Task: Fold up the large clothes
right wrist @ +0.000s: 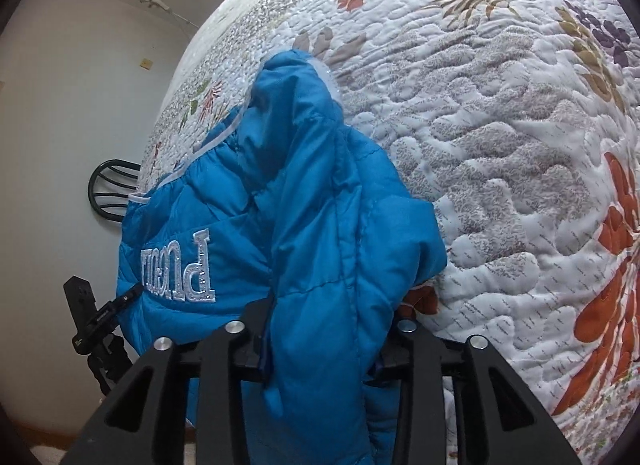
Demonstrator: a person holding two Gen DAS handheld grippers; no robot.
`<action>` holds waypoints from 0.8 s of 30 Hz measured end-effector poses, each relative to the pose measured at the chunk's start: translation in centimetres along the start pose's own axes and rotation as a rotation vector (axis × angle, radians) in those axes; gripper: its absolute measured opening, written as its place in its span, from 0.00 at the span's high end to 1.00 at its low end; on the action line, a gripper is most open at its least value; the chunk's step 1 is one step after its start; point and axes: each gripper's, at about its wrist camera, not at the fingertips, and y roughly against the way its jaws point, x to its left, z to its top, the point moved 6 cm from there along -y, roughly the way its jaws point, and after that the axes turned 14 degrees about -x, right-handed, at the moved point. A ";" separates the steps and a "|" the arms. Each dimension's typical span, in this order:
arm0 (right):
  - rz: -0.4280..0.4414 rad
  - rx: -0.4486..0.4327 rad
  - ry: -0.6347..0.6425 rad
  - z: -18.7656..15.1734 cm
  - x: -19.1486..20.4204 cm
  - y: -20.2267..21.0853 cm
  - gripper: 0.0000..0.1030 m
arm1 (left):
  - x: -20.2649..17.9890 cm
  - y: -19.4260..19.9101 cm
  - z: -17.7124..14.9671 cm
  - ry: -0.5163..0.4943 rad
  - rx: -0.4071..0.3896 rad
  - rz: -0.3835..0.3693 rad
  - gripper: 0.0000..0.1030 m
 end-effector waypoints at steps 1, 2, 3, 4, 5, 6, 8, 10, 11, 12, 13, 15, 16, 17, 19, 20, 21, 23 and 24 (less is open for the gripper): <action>-0.013 -0.006 0.013 0.2 0.1 0.7 0.56 | 0.3 0.6 0.4 0.014 0.001 -0.003 0.52; -0.028 -0.014 0.027 0.4 0.2 1.4 0.56 | 0.6 1.3 0.8 0.029 -0.010 0.001 0.52; -0.041 -0.022 0.044 0.6 0.4 2.1 0.56 | 1.0 2.2 1.3 0.045 -0.019 -0.006 0.51; -0.056 -0.031 0.062 1.0 0.7 2.8 0.56 | 1.4 3.0 1.8 0.066 -0.031 -0.016 0.51; -0.072 -0.042 0.077 1.3 0.9 3.5 0.56 | 1.8 4.0 2.5 0.093 -0.054 -0.027 0.51; -0.100 -0.053 0.096 1.8 1.0 3.9 0.54 | 2.1 4.9 3.2 0.107 -0.078 -0.032 0.52; -0.188 -0.094 0.153 3.0 1.3 4.7 0.53 | 1.9 5.9 4.5 0.083 -0.111 -0.015 0.52; -0.223 -0.140 0.204 4.8 1.9 5.1 0.48 | 0.8 5.9 5.4 0.018 -0.117 0.009 0.52; -0.202 -0.138 0.208 5.5 2.4 4.9 0.46 | -0.1 5.4 5.8 -0.015 -0.108 0.009 0.52; -0.174 -0.125 0.207 6.1 3.0 4.3 0.43 | -1.0 4.6 6.1 -0.050 -0.096 0.011 0.50; -0.146 -0.106 0.210 6.6 3.5 3.4 0.42 | -1.7 3.6 6.5 -0.084 -0.084 0.020 0.50; -0.124 -0.067 0.229 7.7 4.4 1.3 0.42 | -2.8 1.2 7.0 -0.148 -0.055 0.041 0.49; -0.117 -0.050 0.236 8.2 4.9 0.2 0.42 | -3.2 0.1 7.2 -0.164 -0.034 0.036 0.49; -0.118 -0.033 0.237 8.6 5.2 -1.0 0.42 | -3.5 -0.9 7.3 -0.172 -0.017 0.031 0.48; -0.150 -0.009 0.246 9.0 5.0 -2.7 0.44 | -3.9 -2.5 7.8 -0.189 0.001 0.043 0.48; -0.164 -0.006 0.253 9.2 4.9 -3.2 0.50 | -4.1 -3.1 8.1 -0.197 0.003 0.052 0.49; -0.163 -0.003 0.256 9.3 4.9 -3.5 0.63 | -4.2 -3.5 8.4 -0.199 0.000 0.060 0.61; -0.144 -0.016 0.244 9.8 4.9 -3.5 0.80 | -4.3 -4.2 8.8 -0.178 0.006 0.054 0.78; -0.130 -0.031 0.231 10.4 4.9 -3.1 0.84 | -4.2 -4.4 9.1 -0.162 0.001 0.048 0.85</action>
